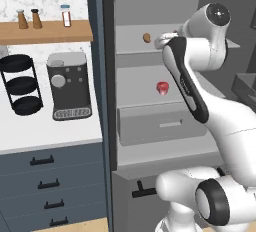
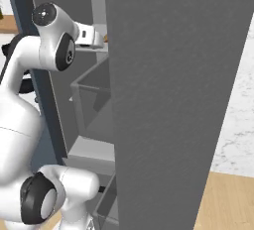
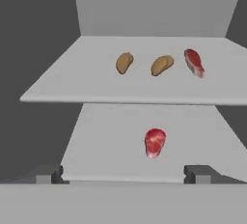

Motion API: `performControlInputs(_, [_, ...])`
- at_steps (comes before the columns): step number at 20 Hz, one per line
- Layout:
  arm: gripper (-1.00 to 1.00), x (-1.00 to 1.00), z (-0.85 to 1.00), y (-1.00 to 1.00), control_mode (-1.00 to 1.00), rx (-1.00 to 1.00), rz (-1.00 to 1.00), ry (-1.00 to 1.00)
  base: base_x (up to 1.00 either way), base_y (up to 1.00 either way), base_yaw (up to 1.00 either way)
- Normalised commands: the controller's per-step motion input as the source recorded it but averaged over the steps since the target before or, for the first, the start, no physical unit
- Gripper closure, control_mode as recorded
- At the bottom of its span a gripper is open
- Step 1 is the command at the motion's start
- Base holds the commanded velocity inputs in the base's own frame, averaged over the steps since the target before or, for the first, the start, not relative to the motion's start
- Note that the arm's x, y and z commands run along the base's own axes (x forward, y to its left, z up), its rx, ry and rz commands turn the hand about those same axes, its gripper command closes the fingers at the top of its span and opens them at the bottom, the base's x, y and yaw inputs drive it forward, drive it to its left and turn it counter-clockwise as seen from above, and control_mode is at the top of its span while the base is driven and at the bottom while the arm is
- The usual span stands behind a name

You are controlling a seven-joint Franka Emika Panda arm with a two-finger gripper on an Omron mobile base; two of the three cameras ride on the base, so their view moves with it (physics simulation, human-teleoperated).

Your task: Place one sweet potato and one steak in each tupperware on the nearby counter, to pack two identical lunches.

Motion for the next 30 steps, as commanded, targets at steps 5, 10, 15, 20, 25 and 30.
performControlInputs(5, [-1.0,0.61,0.0,0.0,-1.0,0.0,0.0,0.14,0.0,0.0,0.0])
performControlInputs(10, [-1.0,0.55,0.0,0.0,-1.0,0.0,0.0,0.12,0.0,0.0,0.0])
performControlInputs(15, [-1.0,0.55,0.0,0.0,-1.0,0.0,0.0,0.06,0.0,0.0,0.0])
performControlInputs(20, [-1.0,0.46,-0.2,0.05,-1.0,0.0,0.0,0.0,0.0,0.0,0.0])
performControlInputs(25, [-1.0,0.37,-0.44,0.03,-1.0,0.02,0.0,0.01,0.0,0.0,0.0])
performControlInputs(30, [-1.0,0.54,-0.25,0.05,-1.0,0.0,0.0,0.05,0.0,0.0,0.0])
